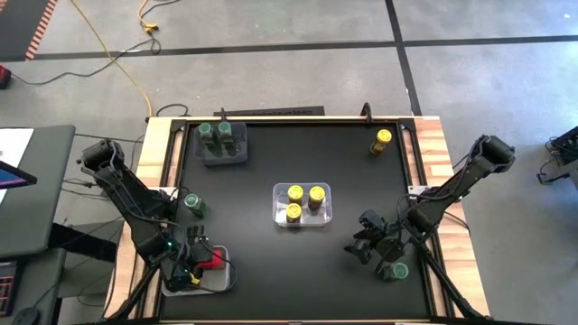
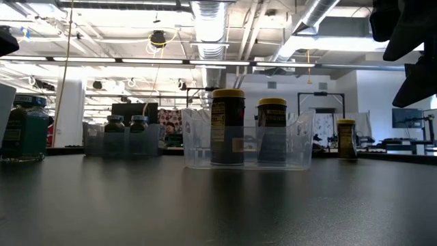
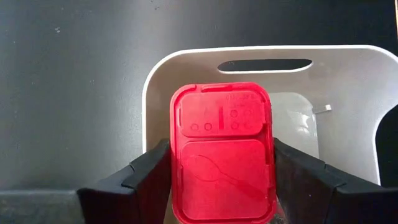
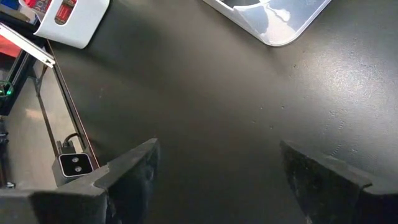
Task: Sort spices by type
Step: Put the red seasoning can into the gray bin
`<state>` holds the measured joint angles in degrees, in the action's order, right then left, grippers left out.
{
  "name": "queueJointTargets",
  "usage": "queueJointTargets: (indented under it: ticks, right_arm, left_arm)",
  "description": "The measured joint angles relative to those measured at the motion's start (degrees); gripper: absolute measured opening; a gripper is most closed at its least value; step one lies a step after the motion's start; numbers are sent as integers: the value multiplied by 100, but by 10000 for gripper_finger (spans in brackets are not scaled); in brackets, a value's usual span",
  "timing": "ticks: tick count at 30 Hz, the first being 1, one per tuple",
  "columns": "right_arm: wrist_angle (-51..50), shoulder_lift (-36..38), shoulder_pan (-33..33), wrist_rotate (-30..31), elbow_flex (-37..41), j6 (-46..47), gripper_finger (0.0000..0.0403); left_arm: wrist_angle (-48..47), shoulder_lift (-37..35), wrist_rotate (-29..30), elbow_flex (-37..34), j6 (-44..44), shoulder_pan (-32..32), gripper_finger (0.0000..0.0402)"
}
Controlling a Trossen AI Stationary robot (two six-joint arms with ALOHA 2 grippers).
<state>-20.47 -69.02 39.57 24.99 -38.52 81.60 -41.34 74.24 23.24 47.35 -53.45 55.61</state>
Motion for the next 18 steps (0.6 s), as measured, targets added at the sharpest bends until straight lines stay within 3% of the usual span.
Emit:
queueJointTargets:
  ticks: [18]
  right_arm:
    - [0, -2, 2, 0, 0, -4, 356]
  left_arm:
    - [9, 0, -46, 0, -83, 2, 240]
